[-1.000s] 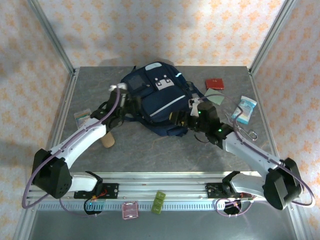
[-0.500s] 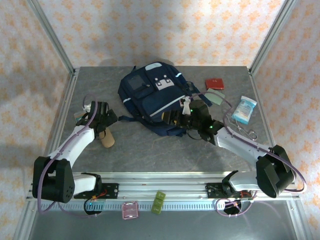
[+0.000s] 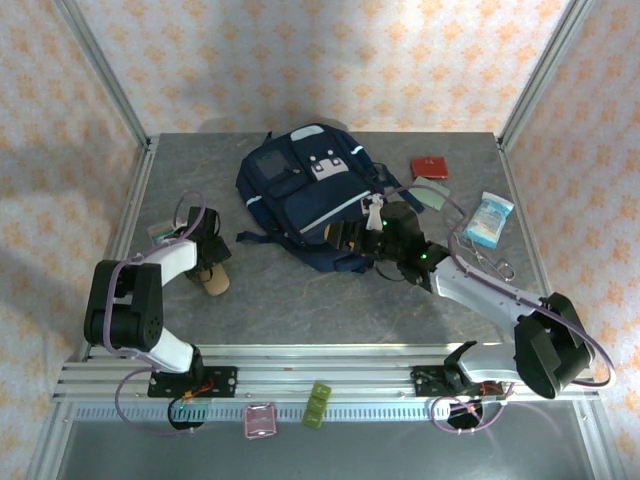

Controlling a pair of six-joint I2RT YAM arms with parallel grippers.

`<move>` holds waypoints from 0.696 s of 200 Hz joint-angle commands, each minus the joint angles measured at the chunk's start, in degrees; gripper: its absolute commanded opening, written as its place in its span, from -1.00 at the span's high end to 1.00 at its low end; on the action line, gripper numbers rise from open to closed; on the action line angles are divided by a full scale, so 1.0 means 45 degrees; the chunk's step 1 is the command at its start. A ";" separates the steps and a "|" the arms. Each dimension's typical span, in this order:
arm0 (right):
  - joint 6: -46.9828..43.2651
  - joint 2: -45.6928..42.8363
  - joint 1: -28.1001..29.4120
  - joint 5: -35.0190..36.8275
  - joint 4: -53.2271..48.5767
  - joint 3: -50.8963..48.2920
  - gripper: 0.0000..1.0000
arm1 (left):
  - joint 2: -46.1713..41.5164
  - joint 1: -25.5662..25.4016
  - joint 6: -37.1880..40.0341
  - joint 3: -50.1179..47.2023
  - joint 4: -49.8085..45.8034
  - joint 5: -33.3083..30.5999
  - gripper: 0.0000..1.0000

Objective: Pack the student bag

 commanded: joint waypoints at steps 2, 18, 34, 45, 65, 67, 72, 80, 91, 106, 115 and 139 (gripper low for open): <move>0.0155 -0.0394 0.0044 0.0281 0.0548 -0.0189 -0.36 | -0.0005 0.0114 0.0260 0.0019 0.0365 0.0722 -0.11; 0.0152 -0.0319 0.0044 0.0331 0.0534 -0.0194 -0.36 | -0.0204 0.0113 0.0180 0.0172 0.0179 0.1217 0.03; 0.0169 -0.0193 0.0045 0.0195 0.0654 -0.0229 -0.35 | -0.0862 0.0052 -0.0062 0.0253 0.0101 0.1913 0.07; 0.0210 -0.0077 0.0058 -0.0005 0.0866 -0.0248 -0.35 | -0.1491 -0.0044 -0.0360 0.0384 0.0050 0.2297 0.07; 0.0153 0.0239 0.0223 -0.0202 0.1152 -0.0042 -0.35 | -0.2706 -0.0440 -0.1256 0.0928 -0.0017 0.2774 0.08; 0.0138 0.0267 0.0259 -0.0205 0.1186 0.0003 -0.35 | -0.2827 -0.0494 -0.1374 0.0985 0.0008 0.2798 0.08; 0.0063 0.0377 0.0346 -0.0196 0.1212 0.0118 -0.35 | -0.3094 -0.0667 -0.1636 0.1112 0.0108 0.2900 0.09; -0.0041 0.0571 0.0541 -0.0140 0.1246 0.0345 -0.35 | -0.3414 -0.0956 -0.2075 0.1322 0.0358 0.3113 0.11; -0.0149 0.0906 0.0766 -0.0154 0.1386 0.0653 -0.35 | -0.3707 -0.1380 -0.2783 0.1685 0.0622 0.3210 0.12; -0.0225 0.1299 0.1078 -0.0203 0.1880 0.0930 -0.35 | -0.3878 -0.2022 -0.3717 0.2076 0.1263 0.3310 0.15; -0.0272 0.1483 0.1274 -0.0186 0.2223 0.1058 -0.36 | -0.3871 -0.2428 -0.4244 0.2227 0.1805 0.3456 0.16; -0.0413 0.1853 0.1810 -0.0147 0.3066 0.1399 -0.36 | -0.3578 -0.3415 -0.5152 0.2821 0.2633 0.3528 0.15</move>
